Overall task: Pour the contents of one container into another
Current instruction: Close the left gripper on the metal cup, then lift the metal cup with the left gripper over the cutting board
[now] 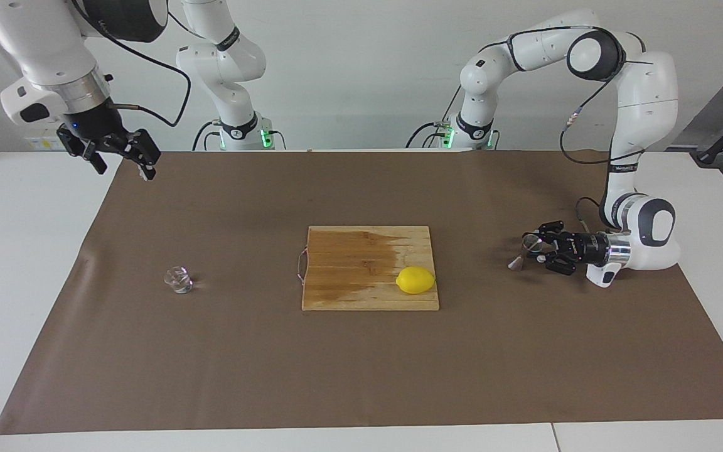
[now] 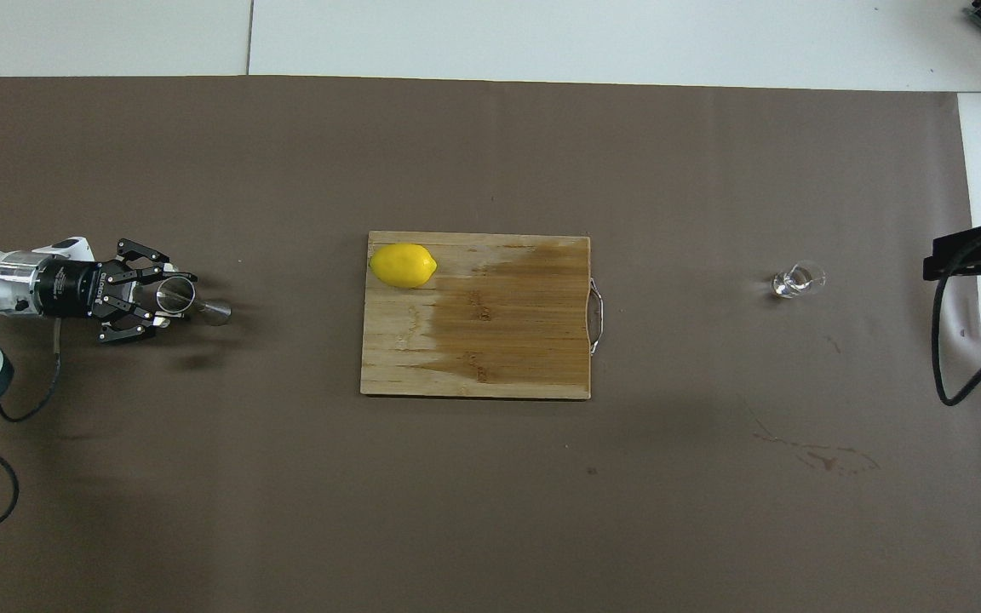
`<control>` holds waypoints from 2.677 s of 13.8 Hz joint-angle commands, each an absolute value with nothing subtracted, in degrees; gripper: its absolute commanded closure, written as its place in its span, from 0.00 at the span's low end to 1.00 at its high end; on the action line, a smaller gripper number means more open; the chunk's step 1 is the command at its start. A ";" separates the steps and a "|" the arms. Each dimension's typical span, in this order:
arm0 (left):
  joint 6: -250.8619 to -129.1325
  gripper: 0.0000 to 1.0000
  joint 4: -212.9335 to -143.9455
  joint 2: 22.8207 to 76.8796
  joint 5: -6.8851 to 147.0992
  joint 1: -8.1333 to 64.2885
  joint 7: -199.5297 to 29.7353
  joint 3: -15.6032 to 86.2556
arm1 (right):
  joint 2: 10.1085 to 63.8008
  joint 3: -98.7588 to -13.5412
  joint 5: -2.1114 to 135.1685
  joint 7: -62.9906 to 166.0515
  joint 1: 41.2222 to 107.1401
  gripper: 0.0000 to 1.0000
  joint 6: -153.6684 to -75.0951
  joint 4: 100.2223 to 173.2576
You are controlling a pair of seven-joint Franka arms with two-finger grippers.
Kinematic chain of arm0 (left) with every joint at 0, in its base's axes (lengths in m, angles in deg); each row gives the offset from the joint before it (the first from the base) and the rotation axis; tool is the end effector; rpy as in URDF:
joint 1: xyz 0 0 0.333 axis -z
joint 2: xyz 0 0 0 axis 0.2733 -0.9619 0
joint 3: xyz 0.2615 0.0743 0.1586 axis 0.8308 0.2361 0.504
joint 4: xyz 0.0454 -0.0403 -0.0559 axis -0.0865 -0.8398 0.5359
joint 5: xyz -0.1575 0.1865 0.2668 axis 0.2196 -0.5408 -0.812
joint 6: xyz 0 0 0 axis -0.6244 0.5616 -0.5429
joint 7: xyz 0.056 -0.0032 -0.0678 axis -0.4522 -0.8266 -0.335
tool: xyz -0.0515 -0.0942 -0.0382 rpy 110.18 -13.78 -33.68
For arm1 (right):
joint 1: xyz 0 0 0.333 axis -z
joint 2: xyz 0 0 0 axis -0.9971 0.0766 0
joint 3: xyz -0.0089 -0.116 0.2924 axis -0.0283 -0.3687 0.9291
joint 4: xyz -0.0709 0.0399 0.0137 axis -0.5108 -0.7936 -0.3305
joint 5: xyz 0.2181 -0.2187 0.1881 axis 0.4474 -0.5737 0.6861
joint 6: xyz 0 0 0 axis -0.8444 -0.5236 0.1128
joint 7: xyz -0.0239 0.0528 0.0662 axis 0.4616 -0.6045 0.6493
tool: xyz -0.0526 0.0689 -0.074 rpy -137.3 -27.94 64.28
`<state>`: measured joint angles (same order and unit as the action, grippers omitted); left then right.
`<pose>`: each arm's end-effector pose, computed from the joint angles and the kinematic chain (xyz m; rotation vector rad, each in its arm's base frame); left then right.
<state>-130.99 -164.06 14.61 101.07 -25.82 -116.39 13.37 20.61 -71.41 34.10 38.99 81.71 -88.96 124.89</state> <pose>0.5731 0.0986 0.2492 1.2857 1.1512 -1.3515 0.5183 -0.0420 0.6164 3.1033 -0.2328 0.0346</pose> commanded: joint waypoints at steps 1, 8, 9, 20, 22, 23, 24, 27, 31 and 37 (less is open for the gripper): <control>-131.68 0.59 -164.34 14.30 100.17 -26.94 -116.39 12.25 | 19.33 -70.91 35.59 38.61 82.44 0.00 -88.63 126.24; -131.16 0.69 -163.55 14.21 100.52 -26.85 -116.48 11.02 | 19.33 -70.91 35.59 38.61 82.35 0.00 -88.63 126.15; -131.07 0.69 -163.37 14.21 100.69 -26.77 -116.48 10.58 | 19.33 -70.82 35.59 38.61 82.35 0.00 -88.63 126.24; -138.79 0.71 -165.74 19.64 108.76 -21.42 -120.78 2.41 | 19.33 -68.01 35.68 38.61 84.82 0.00 -89.33 126.15; -140.98 0.71 -167.58 22.37 112.54 -18.69 -120.87 2.58 | 19.33 -67.92 35.68 38.78 84.99 0.00 -88.64 126.24; -142.74 0.70 -168.72 23.43 113.78 -17.55 -120.96 2.58 | 19.33 -67.83 35.68 38.87 84.90 0.00 -88.63 126.15; -143.97 0.70 -169.69 24.65 115.27 -16.32 -120.96 2.58 | 19.33 -67.75 35.68 38.79 84.82 0.00 -88.63 126.15; -147.49 0.70 -173.20 28.00 118.70 -12.45 -121.22 2.67 | 19.33 -67.66 35.68 38.87 84.82 0.00 -88.63 126.15; -151.36 0.70 -177.69 31.60 123.45 -8.14 -119.73 3.11 | 19.33 -67.66 35.68 38.79 84.82 0.00 -88.63 126.15; -159.97 0.70 -180.16 32.49 130.65 -0.76 -113.93 4.16 | 19.33 -67.66 35.68 38.79 84.82 0.00 -88.63 126.15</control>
